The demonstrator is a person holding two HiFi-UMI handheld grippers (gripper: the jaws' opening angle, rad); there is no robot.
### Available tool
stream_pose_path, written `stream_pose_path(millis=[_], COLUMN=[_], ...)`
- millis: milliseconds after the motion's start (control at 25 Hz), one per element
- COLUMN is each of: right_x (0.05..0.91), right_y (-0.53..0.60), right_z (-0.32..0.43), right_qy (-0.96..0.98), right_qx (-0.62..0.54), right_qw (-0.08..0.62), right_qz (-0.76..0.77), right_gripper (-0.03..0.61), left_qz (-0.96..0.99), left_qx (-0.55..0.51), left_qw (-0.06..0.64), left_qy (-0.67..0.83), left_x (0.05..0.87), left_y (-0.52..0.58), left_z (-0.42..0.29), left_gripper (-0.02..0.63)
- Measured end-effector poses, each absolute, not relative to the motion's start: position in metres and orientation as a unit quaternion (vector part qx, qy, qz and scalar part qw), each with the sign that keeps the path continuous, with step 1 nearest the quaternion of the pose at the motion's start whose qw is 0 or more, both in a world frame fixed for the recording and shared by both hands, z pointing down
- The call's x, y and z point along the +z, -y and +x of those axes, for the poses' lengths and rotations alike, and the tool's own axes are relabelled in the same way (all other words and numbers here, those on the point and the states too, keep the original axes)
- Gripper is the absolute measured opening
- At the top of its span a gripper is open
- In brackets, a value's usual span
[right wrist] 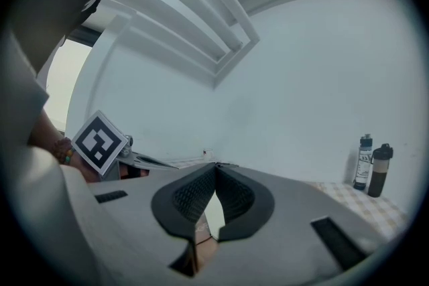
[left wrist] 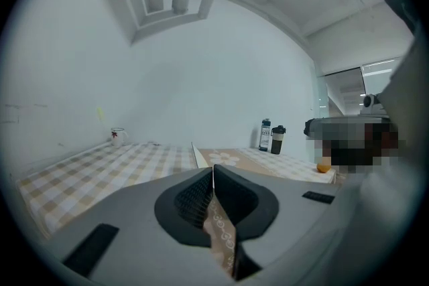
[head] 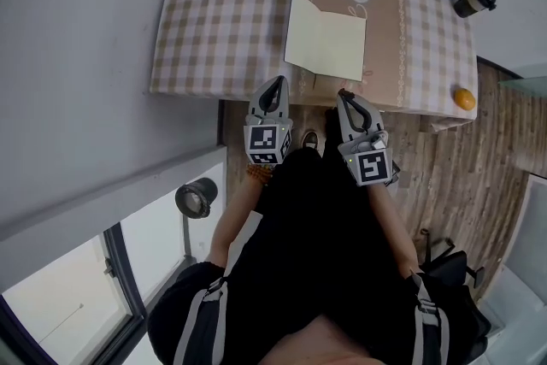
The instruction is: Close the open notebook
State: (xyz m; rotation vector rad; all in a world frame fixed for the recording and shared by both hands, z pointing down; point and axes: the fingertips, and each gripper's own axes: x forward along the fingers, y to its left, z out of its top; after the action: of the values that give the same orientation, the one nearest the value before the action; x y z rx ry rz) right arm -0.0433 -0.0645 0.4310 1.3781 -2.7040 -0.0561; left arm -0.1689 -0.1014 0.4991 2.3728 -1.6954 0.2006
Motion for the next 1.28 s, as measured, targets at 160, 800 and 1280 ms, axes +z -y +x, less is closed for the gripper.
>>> stream_pose_path(millis=[160,800,1280], right_x=[0.439,0.445,0.452], right_y=[0.075,0.138,0.137], right_z=[-0.041,-0.031,-0.014], right_qy=[0.892,0.903,0.894], right_qx=[-0.015,-0.029,-0.021], right_qw=[0.047,0.059,0.07], right_qz=[0.45,0.424,0.443], right_gripper=[0.002,0.002,0.002], left_qz=[0.806,0.788,0.788], left_qx=[0.068,0.052,0.04], left_qw=[0.108,0.167,0.207], left_qy=[0.578,0.59,0.578], left_x=[0.498,0.528,0.545], left_y=[0.106,0.144,0.169], left_z=[-0.166,-0.168,-0.162], left_gripper=[0.015,0.123,0.123])
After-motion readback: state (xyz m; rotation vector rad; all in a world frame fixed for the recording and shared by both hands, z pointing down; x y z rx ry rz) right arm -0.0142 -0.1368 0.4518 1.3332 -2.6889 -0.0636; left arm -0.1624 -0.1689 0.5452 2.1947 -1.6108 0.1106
